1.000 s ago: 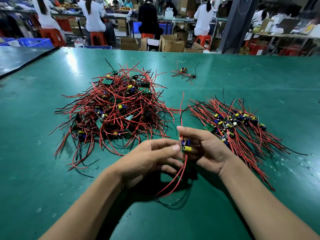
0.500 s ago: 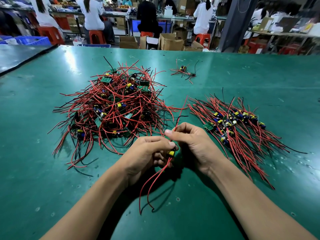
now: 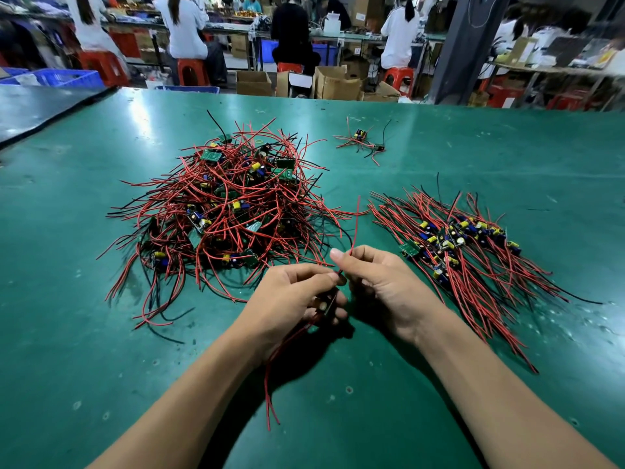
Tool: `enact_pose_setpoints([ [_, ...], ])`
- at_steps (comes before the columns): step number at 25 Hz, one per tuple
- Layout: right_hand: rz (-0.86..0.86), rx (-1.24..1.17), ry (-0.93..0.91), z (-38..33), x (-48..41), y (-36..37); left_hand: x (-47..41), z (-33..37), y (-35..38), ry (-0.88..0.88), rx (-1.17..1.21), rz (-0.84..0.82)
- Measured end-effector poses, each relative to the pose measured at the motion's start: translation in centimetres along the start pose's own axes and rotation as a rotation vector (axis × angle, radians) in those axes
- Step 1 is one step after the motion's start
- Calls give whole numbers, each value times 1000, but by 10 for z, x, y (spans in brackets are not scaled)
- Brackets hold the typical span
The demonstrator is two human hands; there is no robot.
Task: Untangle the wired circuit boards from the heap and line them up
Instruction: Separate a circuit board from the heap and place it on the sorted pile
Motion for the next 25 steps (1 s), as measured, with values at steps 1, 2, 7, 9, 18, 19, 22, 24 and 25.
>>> enact_pose_setpoints([
  [1, -58, -4, 12, 0, 2, 2, 0, 1, 0, 20, -12, 11],
  [2, -103, -8, 21, 0, 3, 4, 0, 1, 0, 35, -23, 27],
  [7, -47, 157, 5, 2, 1, -1, 2, 2, 1, 30, -60, 65],
  [9, 22, 187, -16, 4, -4, -4, 1, 2, 1, 22, -85, 58],
  [18, 293, 34, -198, -7, -11, -21, 1, 1, 6, 55, -240, -64],
  [19, 302, 6, -216, -9, -11, -21, 1, 1, 6, 54, -241, -67],
  [22, 266, -164, -173, -12, -11, -18, 2, 1, 7, 46, -237, -68],
  [24, 203, -383, -61, -14, -10, -16, 2, 1, 7, 49, -251, -71],
  [25, 168, -492, -13, -15, -9, -16, 2, 0, 7, 52, -268, -70],
])
Point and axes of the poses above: each hand's wrist, its own x-axis away from the middle knuckle, its own y-axis out of the palm, z = x × y, the point moved 2 cm from there along -x, towards the middle knuckle, and after that the axes turned 9 degrees about -z, right-handed, at the moved point
